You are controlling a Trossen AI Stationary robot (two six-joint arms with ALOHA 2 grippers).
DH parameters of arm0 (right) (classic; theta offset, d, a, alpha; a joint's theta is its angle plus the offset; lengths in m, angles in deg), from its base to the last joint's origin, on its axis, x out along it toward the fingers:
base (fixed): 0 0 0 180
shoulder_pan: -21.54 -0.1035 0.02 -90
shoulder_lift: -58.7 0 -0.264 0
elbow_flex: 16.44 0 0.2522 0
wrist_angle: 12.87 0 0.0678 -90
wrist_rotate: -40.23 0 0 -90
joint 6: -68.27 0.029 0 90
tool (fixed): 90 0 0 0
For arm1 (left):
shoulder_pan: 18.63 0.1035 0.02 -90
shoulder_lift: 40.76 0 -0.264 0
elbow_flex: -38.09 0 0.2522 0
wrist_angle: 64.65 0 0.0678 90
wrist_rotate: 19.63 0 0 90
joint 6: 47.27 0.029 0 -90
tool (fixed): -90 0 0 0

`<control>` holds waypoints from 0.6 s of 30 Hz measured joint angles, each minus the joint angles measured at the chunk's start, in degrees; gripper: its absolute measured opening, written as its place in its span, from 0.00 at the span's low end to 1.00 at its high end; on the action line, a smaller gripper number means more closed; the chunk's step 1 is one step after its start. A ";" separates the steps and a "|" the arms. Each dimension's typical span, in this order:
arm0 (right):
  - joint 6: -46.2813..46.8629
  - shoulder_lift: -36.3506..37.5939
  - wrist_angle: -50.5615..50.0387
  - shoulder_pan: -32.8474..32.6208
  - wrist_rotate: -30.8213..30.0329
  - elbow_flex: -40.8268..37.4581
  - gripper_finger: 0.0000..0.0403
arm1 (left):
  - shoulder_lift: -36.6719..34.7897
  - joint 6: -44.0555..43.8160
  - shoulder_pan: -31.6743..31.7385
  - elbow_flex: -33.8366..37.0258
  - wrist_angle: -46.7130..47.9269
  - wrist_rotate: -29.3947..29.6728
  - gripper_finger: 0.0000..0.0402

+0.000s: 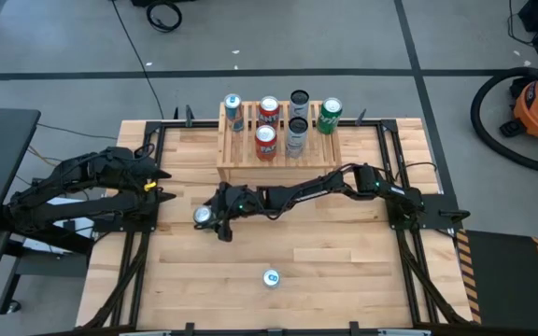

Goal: Place canned beverage on shelf
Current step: Put the green soda can on the shelf aligned with the other green soda can

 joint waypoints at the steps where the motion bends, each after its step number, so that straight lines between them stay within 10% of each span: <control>1: -0.60 0.00 -0.04 -0.10 0.17 -0.01 0.87 | -0.01 0.00 -0.01 0.00 0.00 0.00 0.93; 18: -1.15 0.02 -4.26 -0.82 -4.86 0.06 0.76 | 0.00 -0.01 -0.01 0.00 -0.02 0.00 0.93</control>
